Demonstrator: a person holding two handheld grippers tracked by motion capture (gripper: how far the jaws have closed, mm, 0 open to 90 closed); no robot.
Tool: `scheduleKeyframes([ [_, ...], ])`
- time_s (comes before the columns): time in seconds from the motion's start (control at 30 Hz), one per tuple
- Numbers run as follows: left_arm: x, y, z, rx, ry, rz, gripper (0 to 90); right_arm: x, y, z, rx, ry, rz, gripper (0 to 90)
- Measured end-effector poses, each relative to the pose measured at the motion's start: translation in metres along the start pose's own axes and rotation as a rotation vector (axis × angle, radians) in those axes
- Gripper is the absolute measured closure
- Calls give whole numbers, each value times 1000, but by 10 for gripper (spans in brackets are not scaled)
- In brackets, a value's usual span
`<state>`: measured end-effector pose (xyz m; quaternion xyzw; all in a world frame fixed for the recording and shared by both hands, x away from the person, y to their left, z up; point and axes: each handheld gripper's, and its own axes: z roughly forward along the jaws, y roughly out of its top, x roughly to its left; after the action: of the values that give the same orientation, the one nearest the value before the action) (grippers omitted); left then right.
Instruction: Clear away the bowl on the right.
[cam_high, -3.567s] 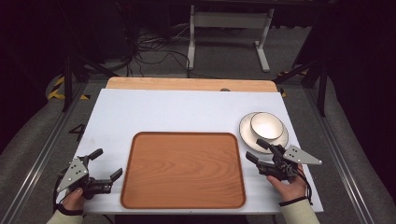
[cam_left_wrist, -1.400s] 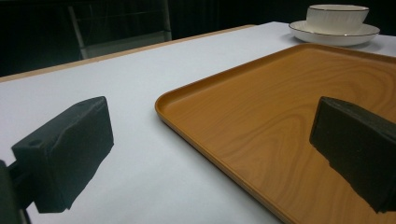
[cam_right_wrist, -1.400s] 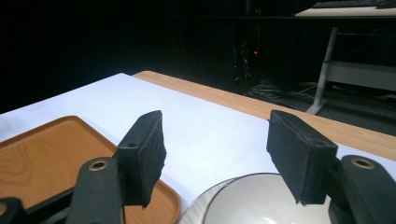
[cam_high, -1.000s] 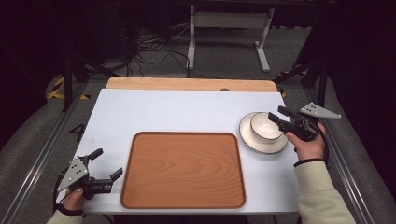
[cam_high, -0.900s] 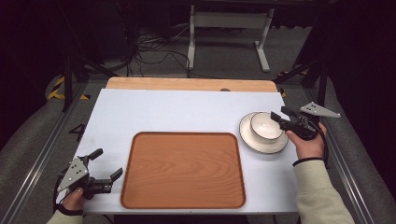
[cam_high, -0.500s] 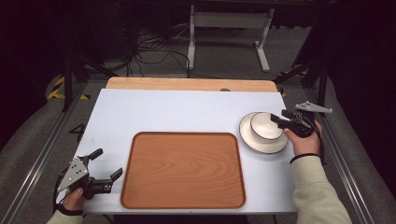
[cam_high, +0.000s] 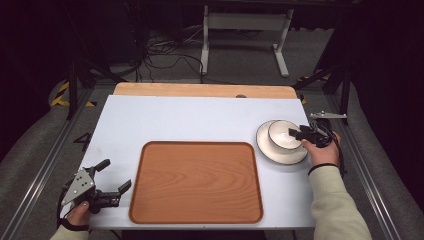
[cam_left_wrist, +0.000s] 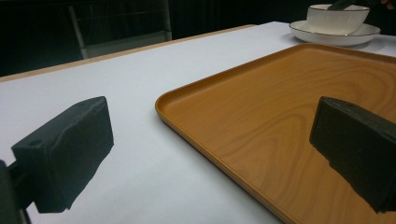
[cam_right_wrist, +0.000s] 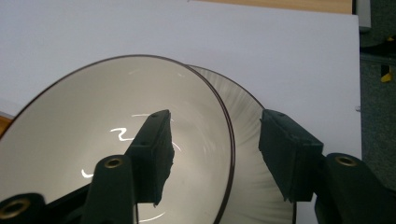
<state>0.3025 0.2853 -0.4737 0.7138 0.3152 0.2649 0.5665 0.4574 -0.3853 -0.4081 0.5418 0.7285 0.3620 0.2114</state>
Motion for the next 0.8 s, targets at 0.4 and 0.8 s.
scheduleKeyframes([
  [0.4, 0, 0, 0, 3, -1, 4, 3, -3, -4, 7, 52, 22, 60, 579],
  [0.8, 0, 0, 0, -1, 0, -2, 3, 0, -6, 7, 106, -1, 165, 770],
])
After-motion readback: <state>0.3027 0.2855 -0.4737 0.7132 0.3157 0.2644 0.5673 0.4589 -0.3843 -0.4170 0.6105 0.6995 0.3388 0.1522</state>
